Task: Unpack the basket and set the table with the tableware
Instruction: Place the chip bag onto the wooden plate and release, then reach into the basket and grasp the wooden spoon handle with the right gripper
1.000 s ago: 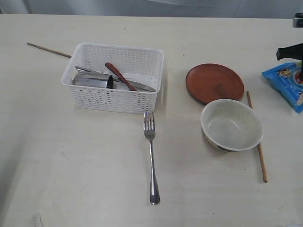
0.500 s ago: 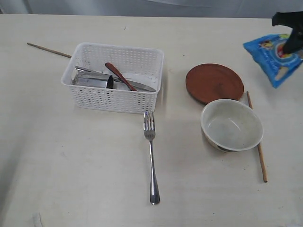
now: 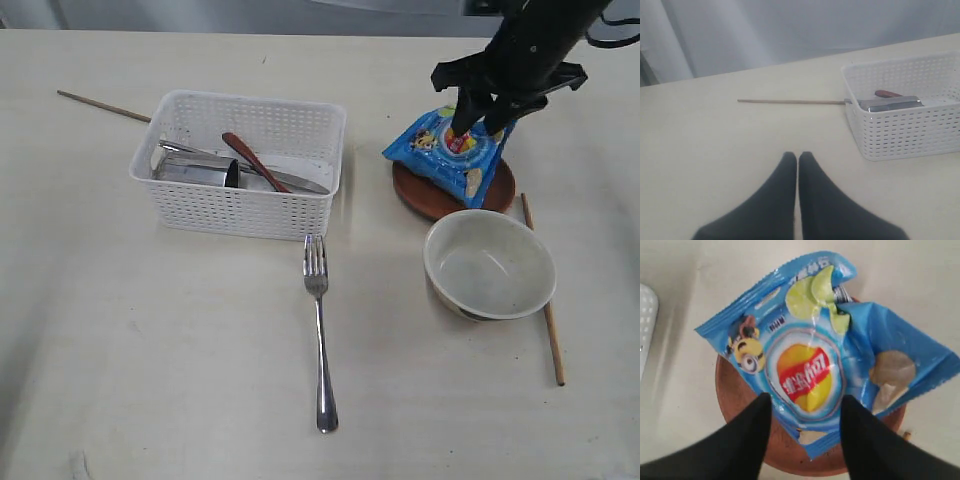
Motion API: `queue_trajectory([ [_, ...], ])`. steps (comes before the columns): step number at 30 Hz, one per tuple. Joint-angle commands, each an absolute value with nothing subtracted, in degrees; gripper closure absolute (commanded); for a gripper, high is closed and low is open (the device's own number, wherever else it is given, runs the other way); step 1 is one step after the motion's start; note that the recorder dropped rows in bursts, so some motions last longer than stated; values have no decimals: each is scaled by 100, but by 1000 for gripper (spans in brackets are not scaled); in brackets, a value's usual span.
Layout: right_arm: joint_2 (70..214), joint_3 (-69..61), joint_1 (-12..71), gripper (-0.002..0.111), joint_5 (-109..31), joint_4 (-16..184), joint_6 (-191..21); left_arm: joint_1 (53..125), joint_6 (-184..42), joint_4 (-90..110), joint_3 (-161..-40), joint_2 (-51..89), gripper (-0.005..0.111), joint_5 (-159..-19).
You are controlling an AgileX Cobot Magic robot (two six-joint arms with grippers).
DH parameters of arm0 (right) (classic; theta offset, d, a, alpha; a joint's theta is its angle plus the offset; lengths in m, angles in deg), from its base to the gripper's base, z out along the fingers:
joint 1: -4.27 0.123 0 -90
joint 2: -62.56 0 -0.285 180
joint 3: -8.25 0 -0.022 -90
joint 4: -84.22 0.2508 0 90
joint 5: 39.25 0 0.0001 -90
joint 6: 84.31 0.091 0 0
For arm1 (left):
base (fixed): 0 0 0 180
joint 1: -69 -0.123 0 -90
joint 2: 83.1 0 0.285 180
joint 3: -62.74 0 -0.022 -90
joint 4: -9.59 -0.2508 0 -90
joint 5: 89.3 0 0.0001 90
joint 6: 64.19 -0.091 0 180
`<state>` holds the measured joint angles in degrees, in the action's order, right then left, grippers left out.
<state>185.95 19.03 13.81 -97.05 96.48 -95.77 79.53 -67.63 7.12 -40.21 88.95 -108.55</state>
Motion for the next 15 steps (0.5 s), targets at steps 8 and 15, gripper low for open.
queue_trajectory([
  [8, 18569, 3767, 3063, 54, -10373, 10106, -9655, 7916, -6737, 688, -4005, 8912, 105, -10817],
  [15, 19724, 4956, 4143, 76, -10756, 9610, -9198, 7916, -6737, 688, -4005, 8912, 105, -10817],
])
